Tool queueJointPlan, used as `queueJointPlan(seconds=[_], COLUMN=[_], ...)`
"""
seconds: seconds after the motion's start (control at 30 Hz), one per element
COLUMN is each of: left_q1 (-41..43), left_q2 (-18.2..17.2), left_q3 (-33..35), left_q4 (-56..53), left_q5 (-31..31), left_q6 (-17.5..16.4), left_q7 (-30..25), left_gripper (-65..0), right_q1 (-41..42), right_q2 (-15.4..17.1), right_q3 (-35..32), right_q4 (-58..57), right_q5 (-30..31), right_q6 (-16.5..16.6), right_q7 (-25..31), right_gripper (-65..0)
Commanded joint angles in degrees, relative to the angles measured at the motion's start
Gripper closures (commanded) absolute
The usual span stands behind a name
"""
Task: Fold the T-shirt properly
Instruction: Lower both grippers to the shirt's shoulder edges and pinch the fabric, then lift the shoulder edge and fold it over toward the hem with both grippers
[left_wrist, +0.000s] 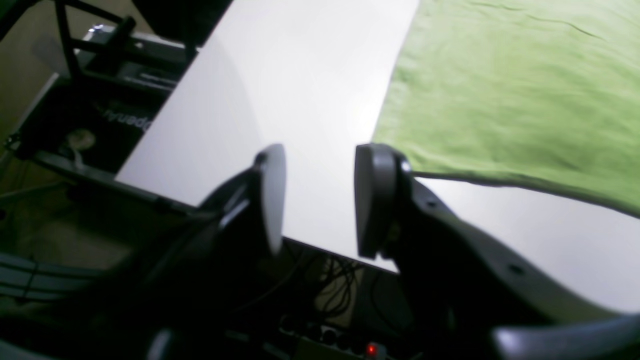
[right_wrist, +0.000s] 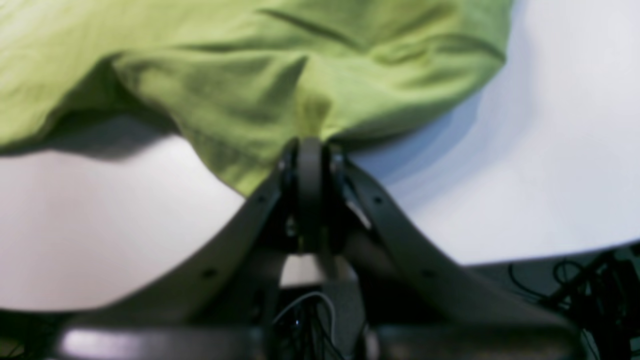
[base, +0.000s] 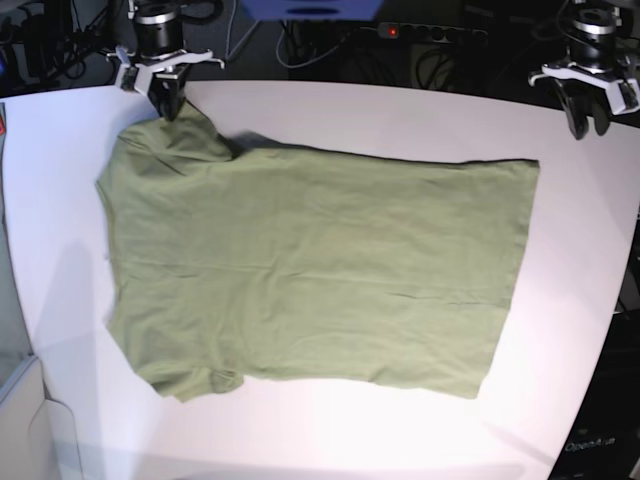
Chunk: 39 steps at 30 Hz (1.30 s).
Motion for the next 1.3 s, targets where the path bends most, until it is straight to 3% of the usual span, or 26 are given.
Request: queueJointPlan(seconds=[0.0, 0.2, 0.37, 0.47, 0.57, 0.63, 0.77, 1.13, 1.27], left_q1=[0.6, 0.6, -1.5, -5.2, -9.9, -13.0, -18.8, -26.8, -27.3], left_q2=[-0.5, 0.0, -0.2, 0.1, 0.1, 0.3, 0.3, 0.3, 0.2], left_q3=[-0.5, -0.6, -0.8, -2.8, -3.0, -3.0, -3.0, -2.4, 1.4], left_q4=[0.6, 0.6, 0.6, -1.4, -4.2, -6.5, -10.8, -21.1, -22.1], left_q5=[-0.1, -0.1, -0.1, -0.3, -0.4, -0.2, -0.2, -0.2, -0.2], left_q6=[0.1, 0.1, 0.0, -0.2, -4.4, -8.7, -12.4, -12.7, -12.7], left_q7=[-1.6, -1.5, 2.3, 5.9, 9.3, 11.8, 16.9, 19.9, 19.9], left_gripper=[-22.0, -22.1, -22.6, -29.6, -34.9, -34.5, -34.1, -34.4, -34.3], right_q1=[-0.6, -0.6, -0.6, -0.6, -0.6, -0.6, -0.6, -0.7, -0.7], right_q2=[0.1, 1.0, 1.0, 1.0, 1.0, 1.0, 1.4, 1.9, 1.9], right_q3=[0.1, 0.0, 0.1, 0.1, 0.1, 0.1, 0.1, 0.0, 0.0], right_q4=[0.7, 1.3, 1.2, 1.2, 1.2, 1.2, 1.2, 1.2, 1.2], right_q5=[0.1, 0.0, 0.0, 0.0, -0.1, -0.1, -0.1, -0.1, -0.1], right_q6=[0.7, 0.7, 0.7, 0.7, 0.7, 0.7, 0.7, 0.7, 0.7], right_q7=[1.4, 1.8, 1.6, 1.6, 1.5, 1.5, 1.5, 1.5, 1.4], right_gripper=[-0.6, -1.2, -1.2, -1.0, -1.0, -0.9, -0.9, -0.9, -0.9])
